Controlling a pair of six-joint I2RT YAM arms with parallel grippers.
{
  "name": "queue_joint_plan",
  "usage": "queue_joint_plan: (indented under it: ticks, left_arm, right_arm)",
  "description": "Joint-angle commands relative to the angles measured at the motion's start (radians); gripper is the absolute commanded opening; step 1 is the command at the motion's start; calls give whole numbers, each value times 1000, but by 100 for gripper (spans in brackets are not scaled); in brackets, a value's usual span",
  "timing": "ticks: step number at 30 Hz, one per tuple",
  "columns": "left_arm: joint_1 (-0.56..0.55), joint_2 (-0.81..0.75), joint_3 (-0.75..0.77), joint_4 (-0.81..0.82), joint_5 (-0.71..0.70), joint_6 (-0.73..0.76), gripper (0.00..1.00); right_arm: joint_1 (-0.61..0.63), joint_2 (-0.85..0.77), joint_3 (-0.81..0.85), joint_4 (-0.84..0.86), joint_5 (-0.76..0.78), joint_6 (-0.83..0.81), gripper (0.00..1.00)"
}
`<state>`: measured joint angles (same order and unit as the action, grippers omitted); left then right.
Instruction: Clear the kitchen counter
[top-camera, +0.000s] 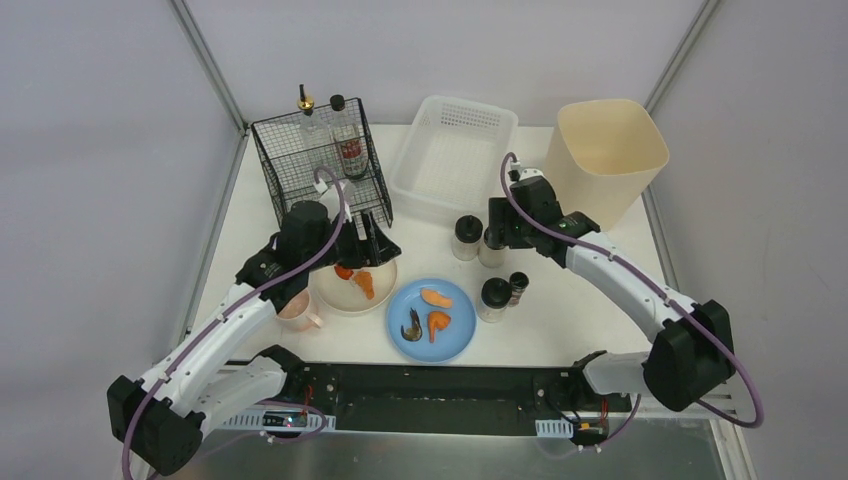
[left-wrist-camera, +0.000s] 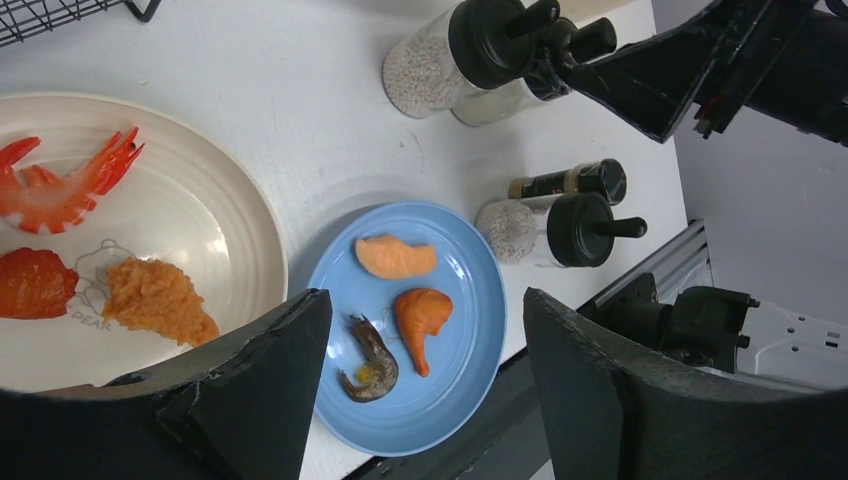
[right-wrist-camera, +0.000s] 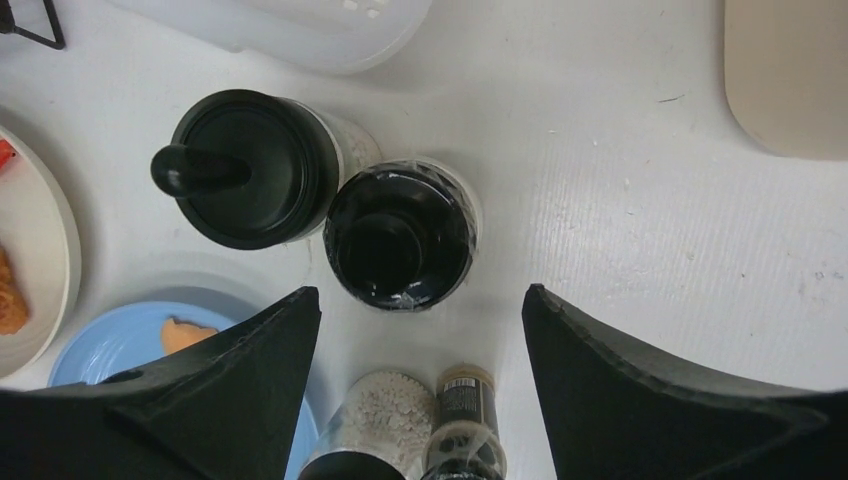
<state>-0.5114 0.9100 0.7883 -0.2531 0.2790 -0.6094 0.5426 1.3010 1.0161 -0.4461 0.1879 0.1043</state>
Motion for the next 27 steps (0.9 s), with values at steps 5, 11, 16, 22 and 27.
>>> queue_joint_plan:
  ticks: [5, 11, 16, 22, 27]
  left_arm:
    - [-7, -60, 24, -53, 2, -3, 73]
    - [-7, -90, 26, -88, -20, 18, 73]
    - [-8, -112, 36, -130, -45, 50, 74]
    - [-7, -145, 37, -163, -67, 62, 75]
    - [-7, -159, 46, -186, -75, 69, 75]
  right_arm:
    - [-7, 80, 27, 95, -51, -71, 79]
    - [-8, 138, 58, 99, -46, -93, 78]
    - [-9, 183, 81, 82, -45, -98, 66]
    - [-8, 193, 71, 104, -44, -131, 49]
    - [-7, 157, 80, 73, -1, -145, 25]
